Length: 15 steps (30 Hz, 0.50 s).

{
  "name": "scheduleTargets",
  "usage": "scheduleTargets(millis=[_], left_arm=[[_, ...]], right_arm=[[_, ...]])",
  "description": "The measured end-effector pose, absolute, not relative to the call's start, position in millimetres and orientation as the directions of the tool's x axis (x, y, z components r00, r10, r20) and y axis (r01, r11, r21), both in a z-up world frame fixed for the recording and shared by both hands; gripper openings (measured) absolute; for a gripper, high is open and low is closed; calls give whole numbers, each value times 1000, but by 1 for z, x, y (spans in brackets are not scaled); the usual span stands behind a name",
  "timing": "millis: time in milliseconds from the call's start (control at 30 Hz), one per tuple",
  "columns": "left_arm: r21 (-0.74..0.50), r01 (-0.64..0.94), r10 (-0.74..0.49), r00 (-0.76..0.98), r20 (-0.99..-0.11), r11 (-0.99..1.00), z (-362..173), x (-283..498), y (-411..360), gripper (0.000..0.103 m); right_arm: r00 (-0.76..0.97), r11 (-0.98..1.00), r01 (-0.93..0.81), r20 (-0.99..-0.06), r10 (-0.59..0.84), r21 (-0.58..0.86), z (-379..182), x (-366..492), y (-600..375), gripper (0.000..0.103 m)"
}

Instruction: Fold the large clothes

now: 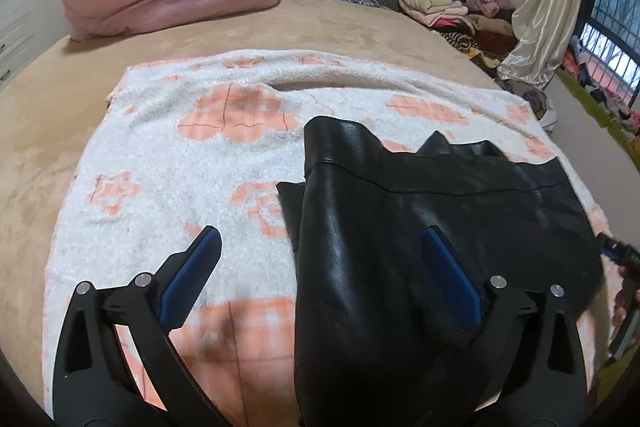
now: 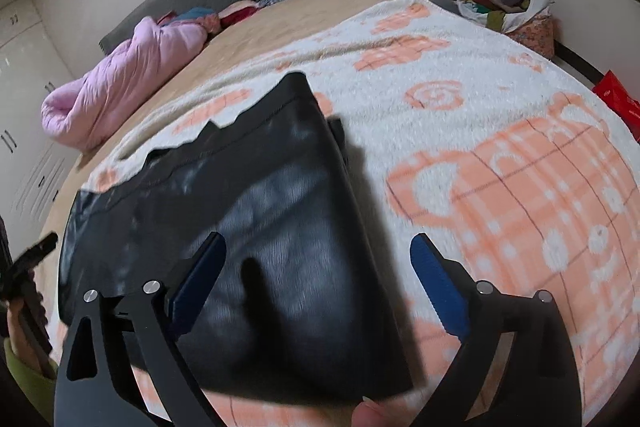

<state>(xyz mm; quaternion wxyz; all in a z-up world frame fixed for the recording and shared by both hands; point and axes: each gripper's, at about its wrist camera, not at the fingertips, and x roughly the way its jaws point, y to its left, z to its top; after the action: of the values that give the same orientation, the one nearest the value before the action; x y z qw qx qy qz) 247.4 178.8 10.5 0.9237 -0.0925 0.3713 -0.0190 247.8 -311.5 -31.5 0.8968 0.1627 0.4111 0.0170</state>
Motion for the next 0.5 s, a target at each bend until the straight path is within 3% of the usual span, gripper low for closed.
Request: scheduleTargets(millis=[133, 367, 500], left_arm=[[-206, -37, -119, 712, -692, 978, 8, 232, 184, 94], [-467, -76, -324, 622, -713, 881, -27, 217, 204, 94], [-515, -105, -366, 583, -725, 851, -45, 213, 198, 94]], right_arm=[[647, 930, 109, -735, 202, 352, -37, 237, -320, 94], [606, 868, 134, -733, 310, 478, -60, 231, -332, 94], [610, 849, 130, -717, 338, 512, -63, 230, -336, 94]])
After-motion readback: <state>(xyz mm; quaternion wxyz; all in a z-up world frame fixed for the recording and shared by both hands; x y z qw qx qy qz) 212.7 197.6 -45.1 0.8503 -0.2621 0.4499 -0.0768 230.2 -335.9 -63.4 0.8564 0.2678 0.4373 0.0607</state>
